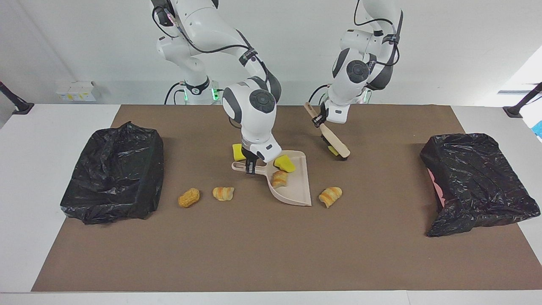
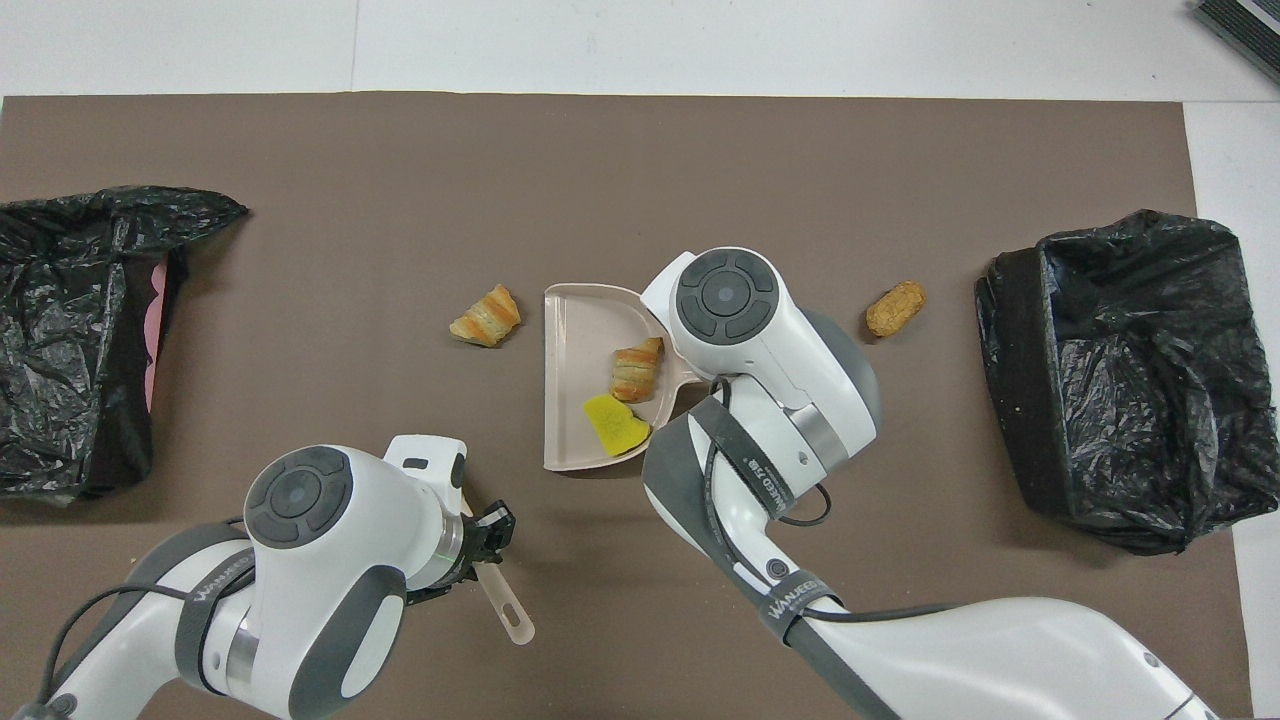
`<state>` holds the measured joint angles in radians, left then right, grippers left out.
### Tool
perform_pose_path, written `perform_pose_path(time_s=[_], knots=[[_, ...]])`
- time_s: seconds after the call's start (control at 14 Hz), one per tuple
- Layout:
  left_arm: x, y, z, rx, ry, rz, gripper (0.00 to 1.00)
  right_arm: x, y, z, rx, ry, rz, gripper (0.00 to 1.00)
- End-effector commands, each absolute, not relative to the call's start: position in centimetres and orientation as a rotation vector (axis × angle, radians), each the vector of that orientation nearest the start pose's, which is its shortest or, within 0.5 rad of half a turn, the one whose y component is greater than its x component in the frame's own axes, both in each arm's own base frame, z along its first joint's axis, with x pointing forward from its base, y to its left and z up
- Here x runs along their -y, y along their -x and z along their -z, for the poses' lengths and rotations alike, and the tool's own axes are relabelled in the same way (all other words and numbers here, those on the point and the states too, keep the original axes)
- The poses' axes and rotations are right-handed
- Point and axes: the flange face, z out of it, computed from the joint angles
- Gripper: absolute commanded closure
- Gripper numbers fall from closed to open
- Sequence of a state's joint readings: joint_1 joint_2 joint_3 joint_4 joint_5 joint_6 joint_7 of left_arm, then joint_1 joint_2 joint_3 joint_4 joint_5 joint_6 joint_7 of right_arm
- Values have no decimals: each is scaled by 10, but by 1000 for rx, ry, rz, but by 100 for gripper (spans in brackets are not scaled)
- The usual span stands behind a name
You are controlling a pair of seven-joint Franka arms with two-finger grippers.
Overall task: Sweep and dump trash in bin
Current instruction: 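Move the brush with the left gripper behind the remaining sponge pieces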
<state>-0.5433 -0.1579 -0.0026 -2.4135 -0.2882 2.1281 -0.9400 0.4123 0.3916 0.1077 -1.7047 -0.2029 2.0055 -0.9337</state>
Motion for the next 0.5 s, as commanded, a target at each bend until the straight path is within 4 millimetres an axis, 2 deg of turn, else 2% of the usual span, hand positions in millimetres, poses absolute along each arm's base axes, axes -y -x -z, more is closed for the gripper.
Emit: perform_pose_path(time_s=[0.0, 0.14, 0.21, 0.43], knots=[[262, -419, -373, 766, 3152, -331, 100, -305, -568, -359, 2249, 2370, -175, 100], [283, -446, -391, 723, 3181, -298, 100, -305, -568, -359, 2249, 2371, -175, 100], [287, -453, -398, 701, 3177, -287, 100, -305, -568, -358, 2249, 2370, -177, 100], [280, -463, -409, 541, 3158, -191, 100, -305, -568, -360, 2249, 2371, -172, 100]])
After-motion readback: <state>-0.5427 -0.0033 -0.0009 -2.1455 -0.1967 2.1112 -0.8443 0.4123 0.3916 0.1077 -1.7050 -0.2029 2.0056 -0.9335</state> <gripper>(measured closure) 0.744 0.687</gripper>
